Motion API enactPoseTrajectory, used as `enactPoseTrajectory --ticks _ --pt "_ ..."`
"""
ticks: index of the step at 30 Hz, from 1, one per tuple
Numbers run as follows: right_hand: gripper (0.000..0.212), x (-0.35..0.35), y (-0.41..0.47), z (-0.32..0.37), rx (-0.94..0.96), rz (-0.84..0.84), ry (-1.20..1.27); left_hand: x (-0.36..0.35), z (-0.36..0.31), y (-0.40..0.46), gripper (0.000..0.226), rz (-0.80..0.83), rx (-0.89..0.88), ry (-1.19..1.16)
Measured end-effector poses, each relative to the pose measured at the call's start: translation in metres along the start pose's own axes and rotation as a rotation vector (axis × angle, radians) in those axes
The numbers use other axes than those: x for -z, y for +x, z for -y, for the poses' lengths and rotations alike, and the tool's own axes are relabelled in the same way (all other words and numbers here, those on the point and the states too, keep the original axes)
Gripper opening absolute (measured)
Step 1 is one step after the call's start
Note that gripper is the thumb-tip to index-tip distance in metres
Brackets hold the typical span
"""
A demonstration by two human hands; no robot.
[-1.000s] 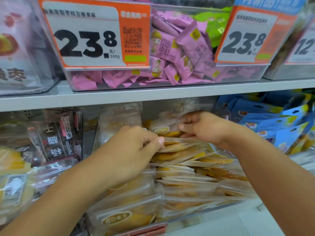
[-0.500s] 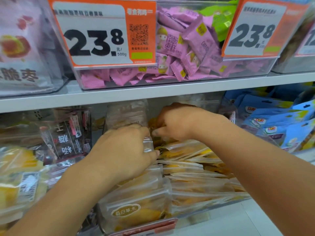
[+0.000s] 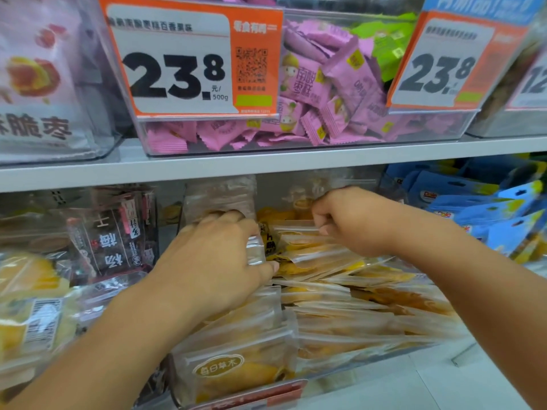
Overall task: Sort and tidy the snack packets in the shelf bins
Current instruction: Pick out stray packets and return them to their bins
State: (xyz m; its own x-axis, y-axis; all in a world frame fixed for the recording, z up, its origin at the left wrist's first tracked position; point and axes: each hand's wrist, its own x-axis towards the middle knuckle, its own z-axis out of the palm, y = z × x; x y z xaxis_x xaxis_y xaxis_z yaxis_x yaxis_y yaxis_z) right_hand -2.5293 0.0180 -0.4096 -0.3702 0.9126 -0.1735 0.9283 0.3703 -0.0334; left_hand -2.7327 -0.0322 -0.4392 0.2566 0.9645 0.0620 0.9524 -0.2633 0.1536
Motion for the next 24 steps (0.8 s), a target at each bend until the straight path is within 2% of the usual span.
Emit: enactPoseTrajectory --ticks 2,4,9,12,14,19,24 --pt "0.03 -0.006 0.001 0.001 -0.008 0.021 -0.091 0.0 0.0 0.0 0.051 -0.003 0.004 0.0" --pt "0.036 -0.007 -0.003 -0.002 0.019 0.029 -0.104 0.001 0.0 -0.001 0.052 -0.008 -0.01 -0.01" --pt "0.022 -0.012 -0.018 -0.022 0.119 -0.033 0.153 -0.001 -0.005 0.003 0.077 -0.016 -0.116 -0.039" --pt "0.019 -0.007 -0.02 -0.018 0.138 0.068 0.184 -0.006 -0.007 0.009 0.057 0.042 -0.179 -0.021" --pt "0.028 0.004 -0.018 -0.01 0.12 0.101 0.19 -0.009 -0.006 0.009 0.048 0.071 -0.205 -0.029" --pt "0.032 0.005 0.023 0.024 0.157 -0.103 0.032 -0.014 -0.004 0.004 0.047 0.062 -0.239 0.02" --pt "0.048 -0.022 0.072 0.024 0.118 0.0 0.034 -0.009 0.0 0.003 0.042 0.045 -0.226 -0.075"
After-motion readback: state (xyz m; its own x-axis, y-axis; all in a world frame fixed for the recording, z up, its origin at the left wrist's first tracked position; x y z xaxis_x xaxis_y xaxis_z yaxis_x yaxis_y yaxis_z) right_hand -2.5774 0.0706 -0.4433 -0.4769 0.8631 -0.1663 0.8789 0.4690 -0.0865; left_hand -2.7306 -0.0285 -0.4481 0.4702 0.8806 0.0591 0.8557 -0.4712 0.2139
